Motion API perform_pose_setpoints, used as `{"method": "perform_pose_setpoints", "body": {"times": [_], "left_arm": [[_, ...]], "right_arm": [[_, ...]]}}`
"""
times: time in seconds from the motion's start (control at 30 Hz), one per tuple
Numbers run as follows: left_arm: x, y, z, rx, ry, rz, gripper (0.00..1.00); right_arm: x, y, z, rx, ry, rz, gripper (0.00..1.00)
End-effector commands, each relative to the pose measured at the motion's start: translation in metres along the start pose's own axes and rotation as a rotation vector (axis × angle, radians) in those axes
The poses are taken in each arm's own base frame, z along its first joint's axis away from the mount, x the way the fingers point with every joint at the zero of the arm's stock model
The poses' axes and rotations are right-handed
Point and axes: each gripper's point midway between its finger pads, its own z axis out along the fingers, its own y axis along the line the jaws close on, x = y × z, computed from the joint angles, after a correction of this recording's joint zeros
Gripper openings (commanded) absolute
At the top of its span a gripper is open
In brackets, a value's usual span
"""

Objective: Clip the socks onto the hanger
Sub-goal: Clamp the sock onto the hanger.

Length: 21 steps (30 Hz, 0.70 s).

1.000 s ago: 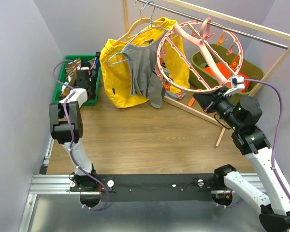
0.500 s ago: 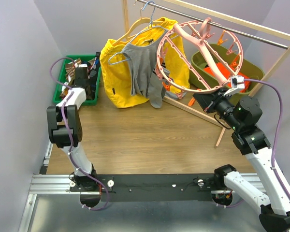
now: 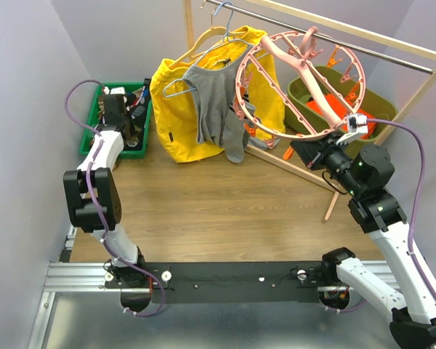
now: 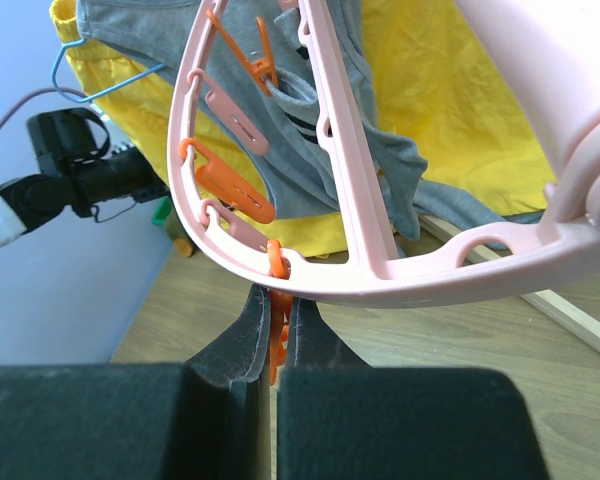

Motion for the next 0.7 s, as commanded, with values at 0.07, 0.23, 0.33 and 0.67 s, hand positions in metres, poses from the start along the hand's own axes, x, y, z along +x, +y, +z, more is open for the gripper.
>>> {"method": "perform_pose_setpoints", "body": {"times": [0.07, 0.23, 0.33, 0.67], "left_arm": [[-0.068, -0.036, -0.094, 0.255, -0.200, -0.121, 0.00], [-0.065, -0.069, -0.162, 0.453, -0.280, -0.162, 0.00], [-0.045, -0.109, -0.204, 0.614, -0.283, -0.207, 0.00], [0.041, -0.201, -0.327, 1.045, -0.133, -0.400, 0.00]], "right_arm": [[0.010, 0.000, -0.001, -0.013, 0.038, 0.002, 0.04], [0.008, 0.003, 0.001, -0.026, 0.027, 0.010, 0.04], [0.007, 0.006, 0.003, -0.042, 0.027, 0.014, 0.04], [0.005, 0.014, 0.005, -0.084, 0.023, 0.033, 0.04]]}}
